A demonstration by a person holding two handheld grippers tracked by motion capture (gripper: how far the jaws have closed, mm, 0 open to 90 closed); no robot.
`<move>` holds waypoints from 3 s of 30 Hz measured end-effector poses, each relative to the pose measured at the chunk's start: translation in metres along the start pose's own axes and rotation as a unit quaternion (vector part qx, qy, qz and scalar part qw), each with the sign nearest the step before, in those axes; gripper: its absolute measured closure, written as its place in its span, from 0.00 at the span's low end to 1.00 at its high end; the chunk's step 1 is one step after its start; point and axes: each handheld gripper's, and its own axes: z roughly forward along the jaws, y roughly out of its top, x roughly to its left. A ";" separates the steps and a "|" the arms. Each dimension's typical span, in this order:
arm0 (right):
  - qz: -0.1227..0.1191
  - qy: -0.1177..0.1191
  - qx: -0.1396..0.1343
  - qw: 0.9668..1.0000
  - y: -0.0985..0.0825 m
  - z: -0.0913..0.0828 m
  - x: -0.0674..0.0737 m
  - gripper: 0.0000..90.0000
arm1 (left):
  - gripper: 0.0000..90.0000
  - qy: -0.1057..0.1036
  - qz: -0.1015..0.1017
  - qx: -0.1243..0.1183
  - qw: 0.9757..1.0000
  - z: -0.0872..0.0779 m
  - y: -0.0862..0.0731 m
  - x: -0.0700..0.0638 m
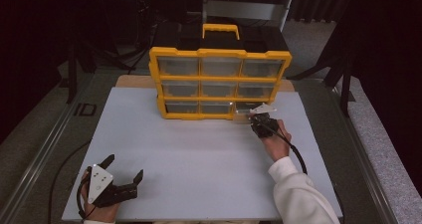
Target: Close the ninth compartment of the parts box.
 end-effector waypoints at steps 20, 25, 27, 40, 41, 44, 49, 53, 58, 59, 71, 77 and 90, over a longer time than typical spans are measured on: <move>0.011 -0.006 -0.008 1.000 0.000 0.005 -0.001 0.99 | 0.00 0.001 0.001 0.003 1.000 0.001 0.000 -0.001; 0.016 -0.004 -0.009 1.000 0.000 0.007 -0.001 0.99 | 0.00 0.000 0.002 0.004 1.000 0.001 0.000 -0.001; 0.016 -0.004 -0.009 1.000 0.000 0.008 -0.001 0.99 | 0.00 0.001 0.002 0.005 1.000 0.001 0.000 -0.001; 0.029 -0.001 -0.010 1.000 0.000 0.013 -0.002 0.99 | 0.00 0.000 0.001 0.004 1.000 0.002 -0.001 -0.001; 0.031 -0.001 -0.010 0.999 0.000 0.014 -0.002 0.99 | 0.00 0.000 0.000 0.004 1.000 0.002 -0.001 -0.001; 0.035 0.001 -0.009 0.999 0.000 0.014 -0.003 0.99 | 0.00 0.000 0.000 0.005 1.000 0.002 -0.001 -0.002; 0.035 0.000 -0.008 0.999 0.000 0.016 -0.004 0.99 | 0.00 -0.002 0.001 0.006 1.000 0.003 -0.001 -0.002; 0.043 0.002 -0.008 0.999 0.001 0.017 -0.006 0.99 | 0.00 -0.002 0.000 0.008 1.000 0.004 -0.001 -0.002; 0.051 0.004 -0.008 0.999 0.002 0.018 -0.008 1.00 | 0.00 -0.002 0.001 0.008 1.000 0.004 -0.001 -0.003; 0.052 0.005 -0.008 0.999 0.002 0.019 -0.009 0.99 | 0.00 -0.002 0.001 0.008 1.000 0.004 -0.001 -0.003; 0.063 0.012 -0.012 0.998 0.008 0.023 -0.010 1.00 | 0.00 -0.002 0.002 0.005 1.000 0.003 -0.001 -0.003; 0.068 0.010 -0.015 0.998 0.009 0.024 -0.010 1.00 | 0.00 -0.004 0.003 0.006 1.000 0.004 -0.001 -0.004; 0.076 0.006 -0.017 0.997 0.013 0.028 -0.009 1.00 | 0.00 -0.004 0.004 0.007 1.000 0.004 -0.001 -0.004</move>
